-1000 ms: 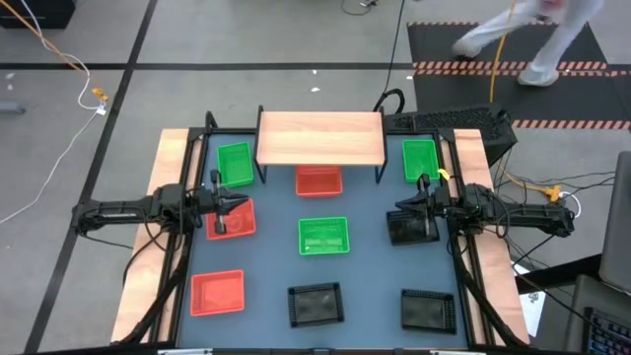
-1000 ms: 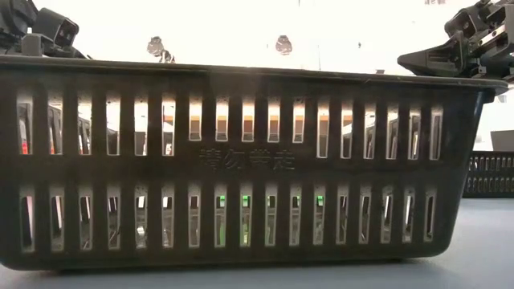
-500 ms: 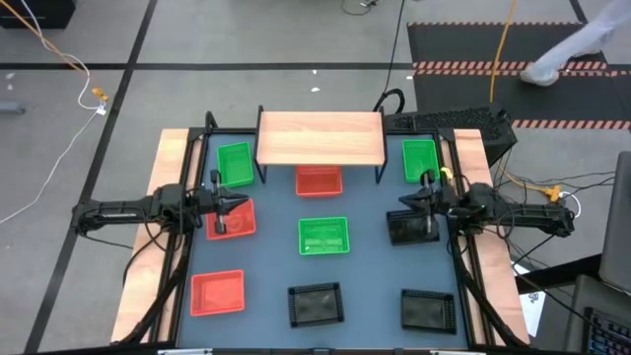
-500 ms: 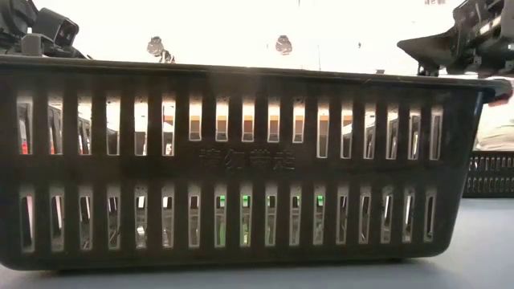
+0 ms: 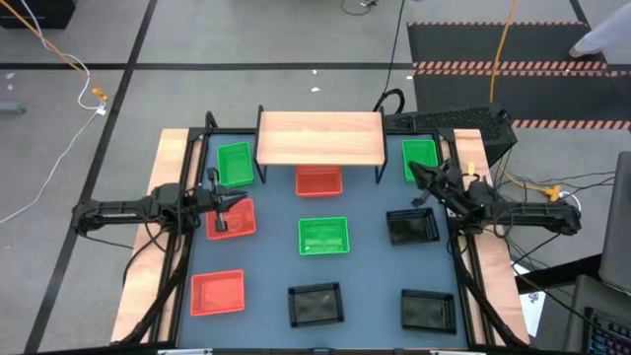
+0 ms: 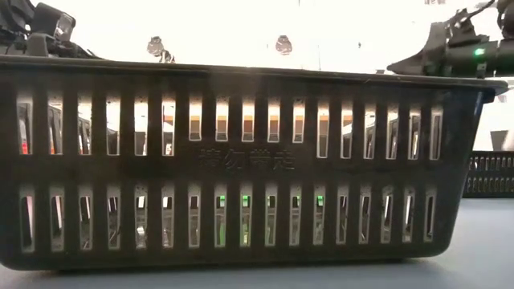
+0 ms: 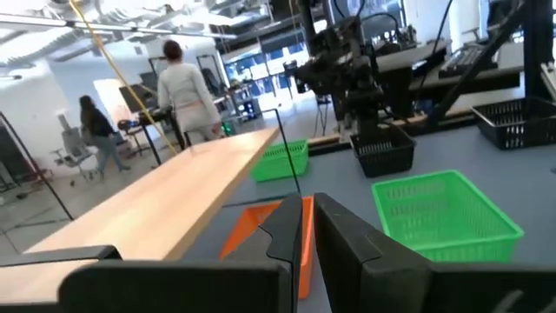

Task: Stack baskets on shelf by color
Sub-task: Put the top right green bin on the shelf

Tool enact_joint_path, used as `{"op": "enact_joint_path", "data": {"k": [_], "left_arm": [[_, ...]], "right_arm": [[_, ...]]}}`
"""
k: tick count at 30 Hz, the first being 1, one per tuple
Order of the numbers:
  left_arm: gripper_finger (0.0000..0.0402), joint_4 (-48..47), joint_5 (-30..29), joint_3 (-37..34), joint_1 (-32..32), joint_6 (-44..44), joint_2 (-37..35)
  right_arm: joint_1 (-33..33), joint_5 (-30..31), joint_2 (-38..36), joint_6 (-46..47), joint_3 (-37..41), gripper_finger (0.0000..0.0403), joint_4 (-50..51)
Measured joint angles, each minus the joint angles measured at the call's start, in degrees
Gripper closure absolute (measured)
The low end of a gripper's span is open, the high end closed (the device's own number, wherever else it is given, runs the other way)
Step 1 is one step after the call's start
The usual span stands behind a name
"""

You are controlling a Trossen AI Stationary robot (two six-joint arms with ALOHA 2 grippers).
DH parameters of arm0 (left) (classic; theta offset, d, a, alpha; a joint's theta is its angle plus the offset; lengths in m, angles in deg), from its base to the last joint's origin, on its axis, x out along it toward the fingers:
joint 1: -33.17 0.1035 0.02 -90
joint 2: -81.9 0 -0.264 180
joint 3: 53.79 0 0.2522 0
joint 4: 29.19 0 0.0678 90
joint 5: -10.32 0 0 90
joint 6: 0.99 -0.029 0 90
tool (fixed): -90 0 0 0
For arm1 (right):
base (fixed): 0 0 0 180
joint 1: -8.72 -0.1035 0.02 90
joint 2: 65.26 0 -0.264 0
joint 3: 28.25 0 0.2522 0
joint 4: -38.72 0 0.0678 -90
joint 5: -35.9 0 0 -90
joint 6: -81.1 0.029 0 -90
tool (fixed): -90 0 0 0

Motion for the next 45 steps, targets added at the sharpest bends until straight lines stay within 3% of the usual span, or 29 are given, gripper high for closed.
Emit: {"op": "enact_joint_path", "data": {"k": [10,19,25,28,30,36,40,45], "left_arm": [[0.0364,10.42,-0.95,0.0,0.0,0.44,0.0],[0.0364,11.62,-1.51,0.0,0.0,4.01,0.02],[0.0364,12.46,-1.45,0.0,0.04,13.36,0.03],[0.0364,12.68,-1.38,0.0,0.02,17.18,0.2],[0.0364,11.75,-1.36,0.0,-0.15,19.1,0.39],[0.0364,7.32,-1.29,-0.02,-0.55,21.44,2.16],[0.0364,7.21,-1.4,-0.02,-0.55,21.47,4.01],[0.0364,7.21,-1.43,-0.02,-0.55,21.58,6.47]], "right_arm": [[4.74,0.64,6.06,-4.19,-0.17,0.0317,-1.96],[11.61,1.09,10.65,-1.57,-9.31,0.0262,3.15],[14.8,8.42,16.86,5.62,-19.98,0.0264,25.99],[16.23,7.85,20.69,6.9,-27.04,0.0268,36.53],[17.06,5.33,23.28,5.0,-32.85,0.0269,44.52],[20.37,-9.78,32.46,-0.13,-47.5,0.027,67.53],[22.6,-13.15,39.39,-7.2,-49.72,0.0271,76.92],[25.85,-15.47,47.05,-21.51,-47.26,0.0271,81.41]]}}
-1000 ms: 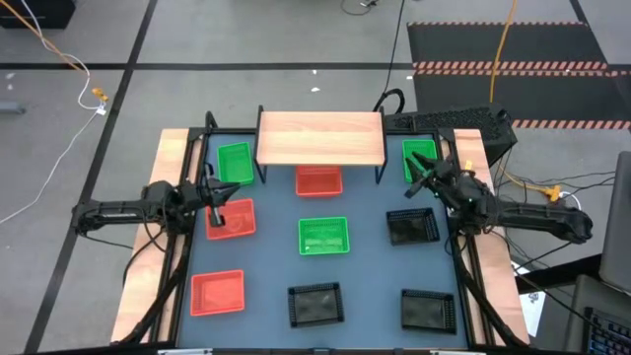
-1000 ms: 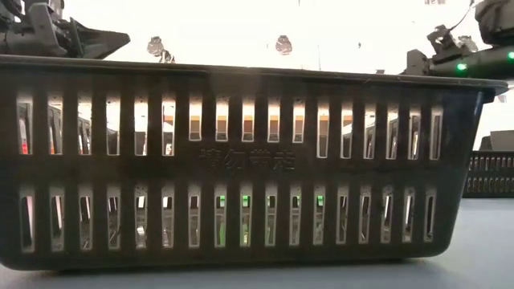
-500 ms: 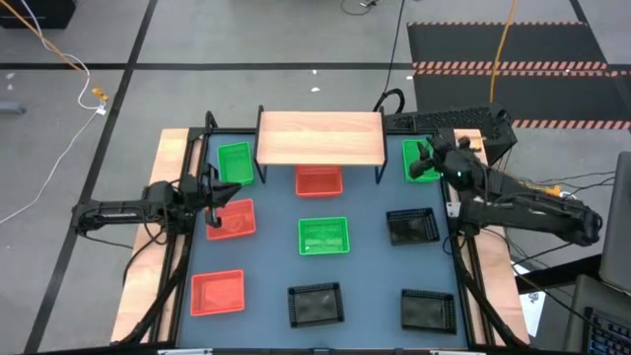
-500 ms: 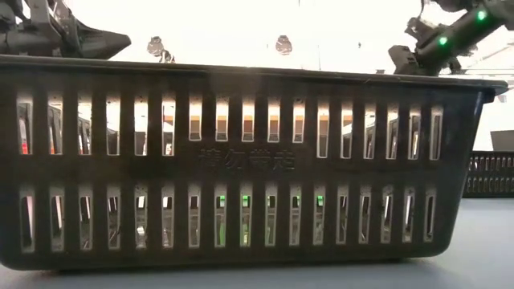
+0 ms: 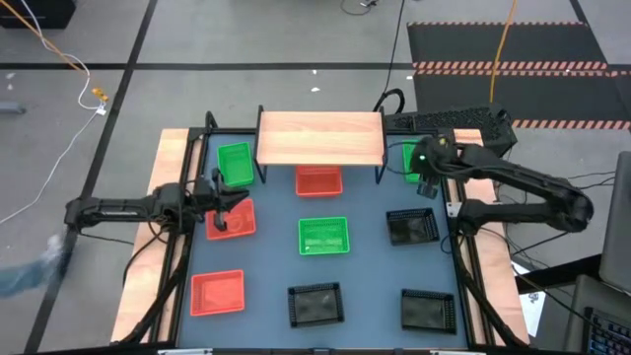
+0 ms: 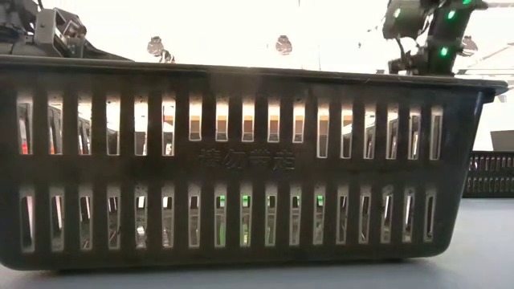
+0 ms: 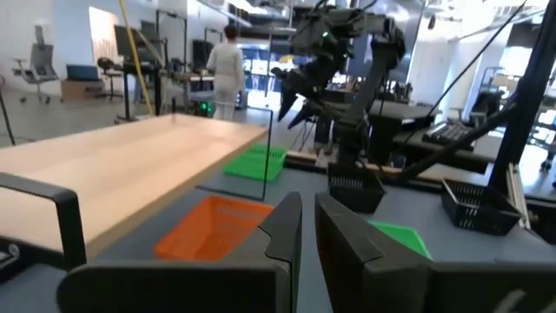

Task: Stack baskets on shelf by color
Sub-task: Put the top right green bin on the shelf

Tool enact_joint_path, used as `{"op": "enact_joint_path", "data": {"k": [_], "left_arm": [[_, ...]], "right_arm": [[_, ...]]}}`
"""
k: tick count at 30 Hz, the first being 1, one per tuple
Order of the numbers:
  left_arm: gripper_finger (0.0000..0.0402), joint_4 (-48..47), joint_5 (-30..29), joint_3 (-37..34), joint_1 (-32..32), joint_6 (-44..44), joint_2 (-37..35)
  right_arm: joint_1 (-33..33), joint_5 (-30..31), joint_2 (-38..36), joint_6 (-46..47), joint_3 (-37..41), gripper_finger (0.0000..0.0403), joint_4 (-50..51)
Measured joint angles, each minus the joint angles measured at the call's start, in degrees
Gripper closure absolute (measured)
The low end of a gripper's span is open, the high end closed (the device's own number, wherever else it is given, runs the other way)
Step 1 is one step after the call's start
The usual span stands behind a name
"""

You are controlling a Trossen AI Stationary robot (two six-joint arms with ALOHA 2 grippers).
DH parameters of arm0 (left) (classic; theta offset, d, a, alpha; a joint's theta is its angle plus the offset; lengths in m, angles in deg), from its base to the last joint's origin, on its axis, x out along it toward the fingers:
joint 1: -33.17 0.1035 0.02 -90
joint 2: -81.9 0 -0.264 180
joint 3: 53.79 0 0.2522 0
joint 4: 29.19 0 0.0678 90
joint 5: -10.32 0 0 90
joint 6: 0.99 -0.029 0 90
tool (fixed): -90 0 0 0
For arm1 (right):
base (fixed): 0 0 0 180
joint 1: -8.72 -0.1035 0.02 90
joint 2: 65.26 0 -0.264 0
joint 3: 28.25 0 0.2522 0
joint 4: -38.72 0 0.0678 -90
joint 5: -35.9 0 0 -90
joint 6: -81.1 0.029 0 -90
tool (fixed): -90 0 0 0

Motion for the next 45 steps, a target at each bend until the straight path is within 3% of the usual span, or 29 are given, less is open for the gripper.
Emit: {"op": "enact_joint_path", "data": {"k": [5,17,37,41,45], "left_arm": [[0.0364,0.0,-0.03,0.0,0.0,0.93,2.18],[0.0364,-0.02,-0.12,0.0,-0.52,5.95,6.03],[0.0364,1.73,-0.1,0.0,-1.57,4.0,5.99],[0.0364,1.74,-0.1,0.0,-1.57,4.02,5.99],[0.0364,1.75,-0.26,0.0,-1.57,3.72,5.99]], "right_arm": [[2.67,-7.71,3.81,-9.21,4.19,0.0271,-3.66],[5.09,-7.97,4.07,-10.55,9.86,0.0271,-12.0],[6.4,-7.78,4.05,-9.8,17.97,0.0272,-18.52],[6.4,-7.77,4.05,-9.92,18.04,0.0297,-18.52],[6.4,-7.76,4.05,-10.47,18.04,0.0348,-18.45]]}}
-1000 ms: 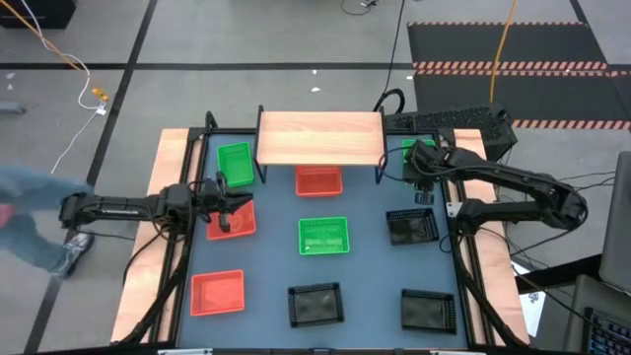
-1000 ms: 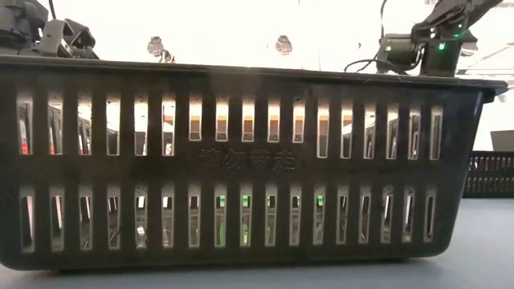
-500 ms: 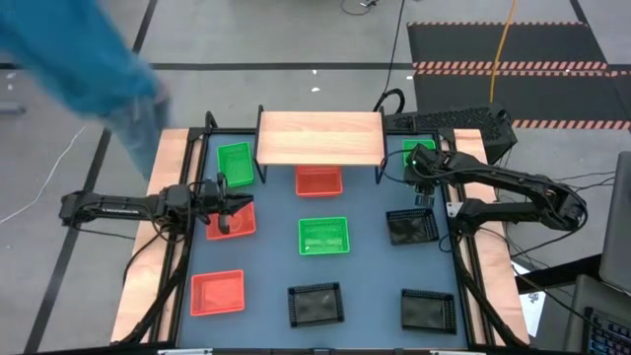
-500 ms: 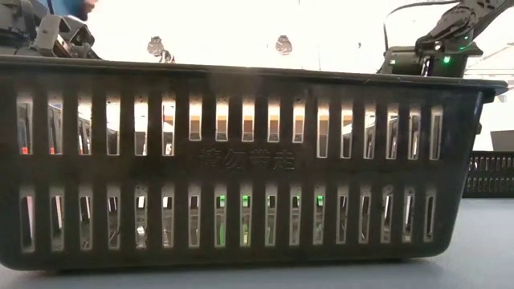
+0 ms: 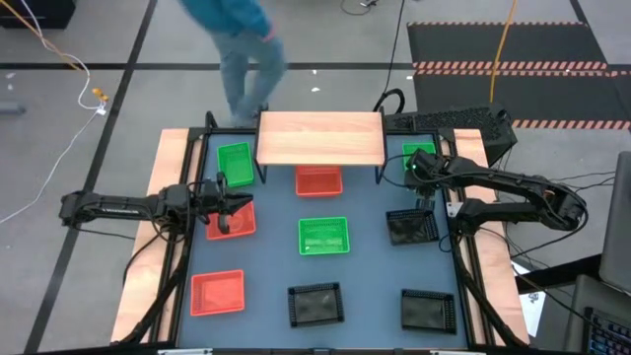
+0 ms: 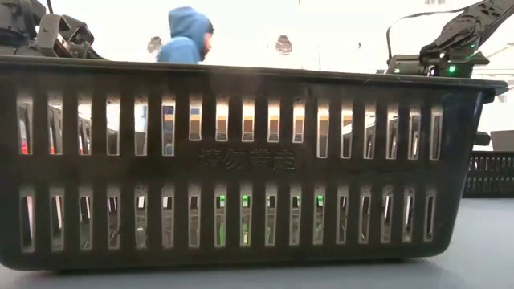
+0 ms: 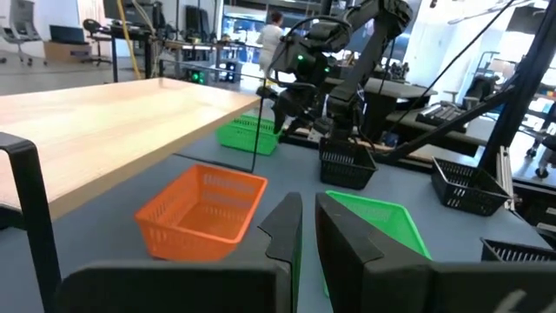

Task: Stack baskets on shelf by color
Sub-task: Put the top right green bin on the shelf

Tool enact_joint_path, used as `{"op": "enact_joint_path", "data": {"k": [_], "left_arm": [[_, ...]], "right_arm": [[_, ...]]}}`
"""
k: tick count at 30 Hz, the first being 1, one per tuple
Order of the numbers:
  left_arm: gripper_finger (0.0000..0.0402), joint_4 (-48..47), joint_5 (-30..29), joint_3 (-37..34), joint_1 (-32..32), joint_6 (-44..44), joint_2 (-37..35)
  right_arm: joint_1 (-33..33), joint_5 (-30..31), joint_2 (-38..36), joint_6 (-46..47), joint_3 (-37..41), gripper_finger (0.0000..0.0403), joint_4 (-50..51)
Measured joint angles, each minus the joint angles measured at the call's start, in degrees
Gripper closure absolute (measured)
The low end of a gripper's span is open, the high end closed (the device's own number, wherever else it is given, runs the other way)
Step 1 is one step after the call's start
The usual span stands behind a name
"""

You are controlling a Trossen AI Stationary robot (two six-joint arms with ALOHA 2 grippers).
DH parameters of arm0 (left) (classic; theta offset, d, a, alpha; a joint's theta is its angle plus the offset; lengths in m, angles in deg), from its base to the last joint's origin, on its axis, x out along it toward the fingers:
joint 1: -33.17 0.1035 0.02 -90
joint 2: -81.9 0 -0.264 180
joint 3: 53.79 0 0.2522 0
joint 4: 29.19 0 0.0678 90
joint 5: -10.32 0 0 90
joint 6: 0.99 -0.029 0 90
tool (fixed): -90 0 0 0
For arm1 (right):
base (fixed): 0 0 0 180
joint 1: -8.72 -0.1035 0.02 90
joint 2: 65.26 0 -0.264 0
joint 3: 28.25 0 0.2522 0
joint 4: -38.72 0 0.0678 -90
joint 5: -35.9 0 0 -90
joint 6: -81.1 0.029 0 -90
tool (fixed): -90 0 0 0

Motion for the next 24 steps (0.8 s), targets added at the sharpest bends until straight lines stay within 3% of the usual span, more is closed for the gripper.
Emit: {"op": "enact_joint_path", "data": {"k": [3,6,10,13,19,24], "left_arm": [[0.0364,0.0,-1.17,0.0,0.01,-0.05,0.0],[0.0364,0.29,-2.66,0.0,0.0,-0.13,0.0],[0.0364,2.61,-6.89,0.02,0.0,0.87,0.21],[0.0364,2.66,-7.82,0.02,0.02,0.4,0.26],[0.0364,5.93,-8.38,0.02,1.4,0.27,0.26],[0.0364,8.52,-8.45,0.75,3.51,-1.81,0.28]], "right_arm": [[0.0,-0.03,0.0,0.13,-0.21,0.039,1.09],[0.0,0.21,0.0,1.94,-2.05,0.0395,3.58],[-0.31,7.98,-0.58,6.99,-6.9,0.04,7.97],[-0.57,15.66,-1.66,6.81,-12.0,0.0401,10.29],[-0.2,22.85,-0.14,-2.94,-24.23,0.0402,9.92],[-0.54,21.79,4.9,-5.8,-38.14,0.0402,10.2]]}}
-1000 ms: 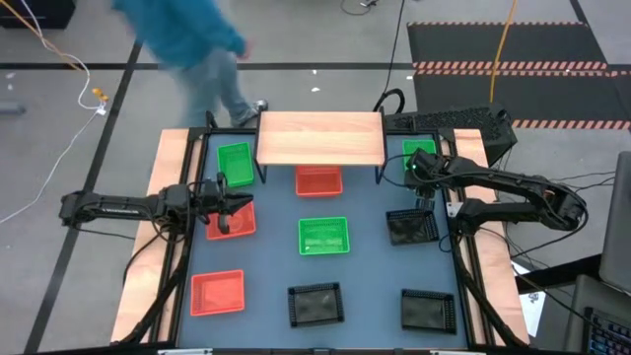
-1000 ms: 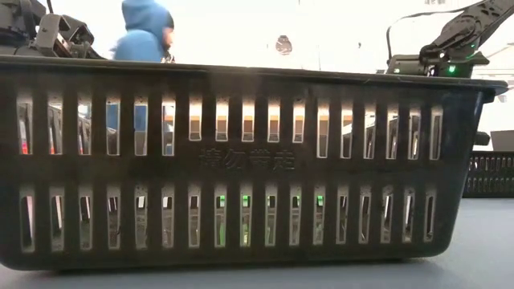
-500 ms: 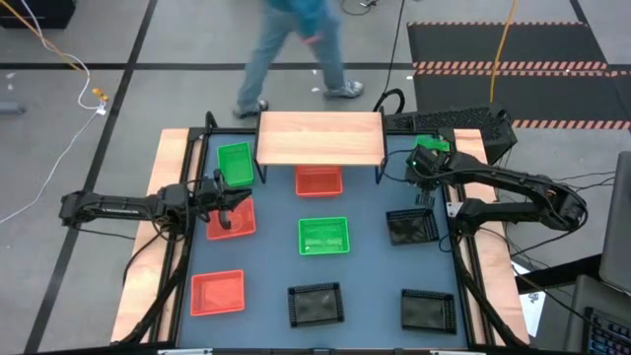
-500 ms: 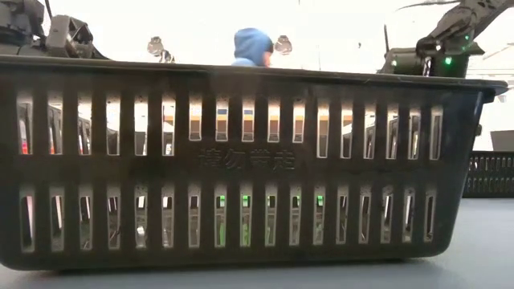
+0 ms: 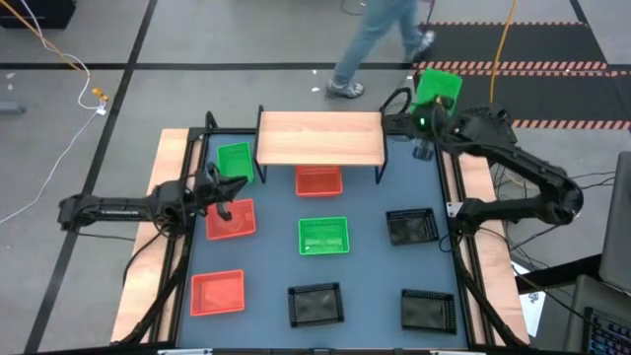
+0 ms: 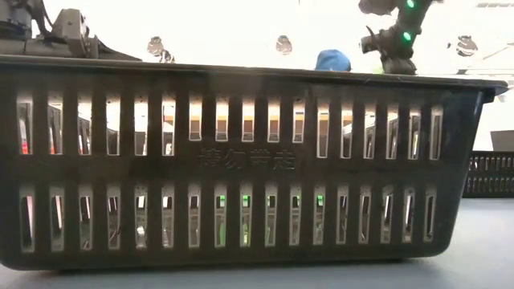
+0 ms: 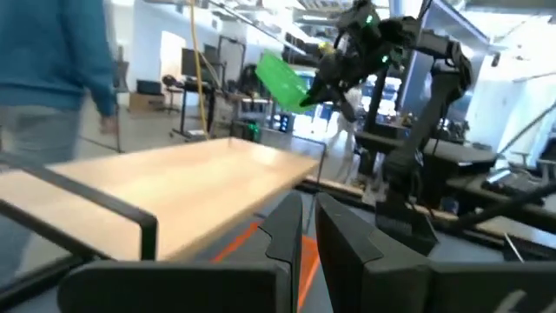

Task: Stack baskets on shelf by color
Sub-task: Put the top right green bin on the shelf

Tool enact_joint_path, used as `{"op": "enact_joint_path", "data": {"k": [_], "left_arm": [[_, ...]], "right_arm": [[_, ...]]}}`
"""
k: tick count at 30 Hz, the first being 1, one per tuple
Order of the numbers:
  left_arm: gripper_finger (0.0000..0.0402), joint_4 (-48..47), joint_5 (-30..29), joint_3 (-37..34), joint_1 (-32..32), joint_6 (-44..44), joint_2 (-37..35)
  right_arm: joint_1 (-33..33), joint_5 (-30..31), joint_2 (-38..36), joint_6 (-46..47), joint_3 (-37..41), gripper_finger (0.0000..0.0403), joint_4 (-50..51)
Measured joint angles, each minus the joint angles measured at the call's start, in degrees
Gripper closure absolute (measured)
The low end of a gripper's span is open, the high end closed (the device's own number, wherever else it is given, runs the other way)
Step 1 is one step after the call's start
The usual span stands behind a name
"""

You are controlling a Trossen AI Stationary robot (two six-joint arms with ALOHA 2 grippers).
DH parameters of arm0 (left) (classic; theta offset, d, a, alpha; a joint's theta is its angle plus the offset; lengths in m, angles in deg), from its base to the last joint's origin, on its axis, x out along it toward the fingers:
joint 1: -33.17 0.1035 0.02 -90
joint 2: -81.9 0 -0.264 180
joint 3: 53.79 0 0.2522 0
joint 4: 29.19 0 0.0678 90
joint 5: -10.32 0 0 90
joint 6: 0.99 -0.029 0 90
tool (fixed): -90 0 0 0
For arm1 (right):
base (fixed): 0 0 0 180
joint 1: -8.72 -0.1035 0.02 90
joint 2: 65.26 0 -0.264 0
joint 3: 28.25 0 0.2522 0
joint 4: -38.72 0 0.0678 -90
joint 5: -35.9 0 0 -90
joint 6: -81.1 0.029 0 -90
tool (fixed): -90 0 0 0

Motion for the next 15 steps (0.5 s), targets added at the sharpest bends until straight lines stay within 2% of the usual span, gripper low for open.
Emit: {"op": "enact_joint_path", "data": {"k": [4,6,10,15], "left_arm": [[0.0364,0.14,0.43,2.73,0.53,1.46,0.4],[0.0364,-0.09,1.08,4.13,0.51,-0.15,1.65],[0.0364,0.01,1.1,7.2,0.53,-3.34,5.49],[0.0364,-0.11,1.31,8.84,0.04,-0.85,10.84]], "right_arm": [[-1.98,-11.22,5.71,2.37,-10.72,0.0402,0.23],[-3.53,-14.58,9.64,3.78,-14.97,0.0402,1.73],[-7.68,-13.05,17.52,6.0,-18.86,0.0402,7.59],[-12.87,-12.91,22.86,8.16,-18.88,0.0402,9.85]]}}
